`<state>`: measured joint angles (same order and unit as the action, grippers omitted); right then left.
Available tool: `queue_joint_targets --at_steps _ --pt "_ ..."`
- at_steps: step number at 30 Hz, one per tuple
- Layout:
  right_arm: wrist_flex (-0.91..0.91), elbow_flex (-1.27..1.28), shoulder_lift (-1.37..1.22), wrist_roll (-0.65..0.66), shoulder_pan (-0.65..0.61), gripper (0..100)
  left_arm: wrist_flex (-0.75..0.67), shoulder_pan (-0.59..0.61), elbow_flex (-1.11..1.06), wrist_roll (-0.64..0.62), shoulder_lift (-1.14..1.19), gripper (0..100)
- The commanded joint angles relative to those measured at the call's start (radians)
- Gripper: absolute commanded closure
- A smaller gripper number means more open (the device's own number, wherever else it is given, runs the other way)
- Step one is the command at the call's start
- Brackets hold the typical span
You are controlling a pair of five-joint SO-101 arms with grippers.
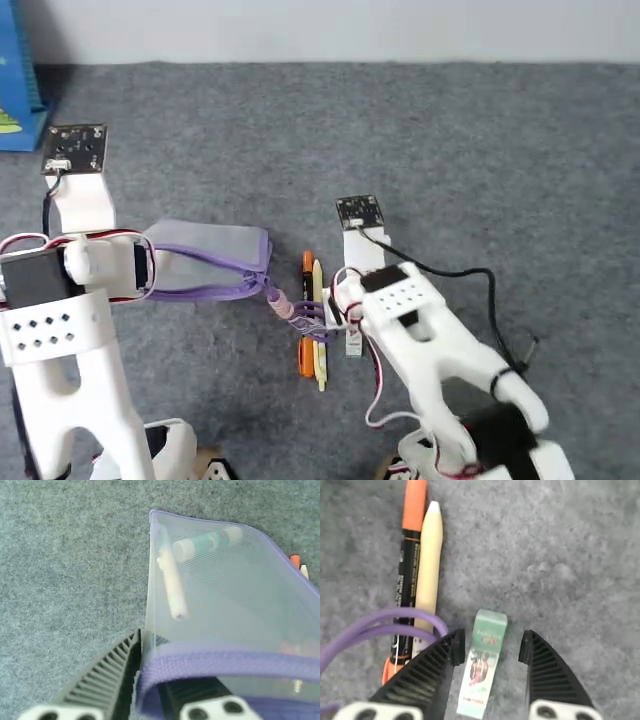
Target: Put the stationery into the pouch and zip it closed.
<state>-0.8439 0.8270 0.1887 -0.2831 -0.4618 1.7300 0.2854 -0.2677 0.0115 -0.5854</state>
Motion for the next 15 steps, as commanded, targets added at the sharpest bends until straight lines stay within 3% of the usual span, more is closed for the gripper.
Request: queue_joint_targets --at_steps 1,6,10,15 --pt "0.013 -0.075 -0.047 -0.006 0.007 81.2 0.020 0.008 0.010 -0.005 -0.012 99" --pt "0.013 -0.078 -0.093 -0.002 0.008 82.6 0.008 0.008 -0.007 -0.005 -0.014 99" --pt "0.015 -0.080 -0.093 -0.002 0.008 99.0 0.008 0.006 -0.007 -0.005 -0.015 99" --pt "0.019 -0.080 -0.081 -0.002 0.010 99.5 0.008 0.009 -0.007 -0.005 -0.017 99"
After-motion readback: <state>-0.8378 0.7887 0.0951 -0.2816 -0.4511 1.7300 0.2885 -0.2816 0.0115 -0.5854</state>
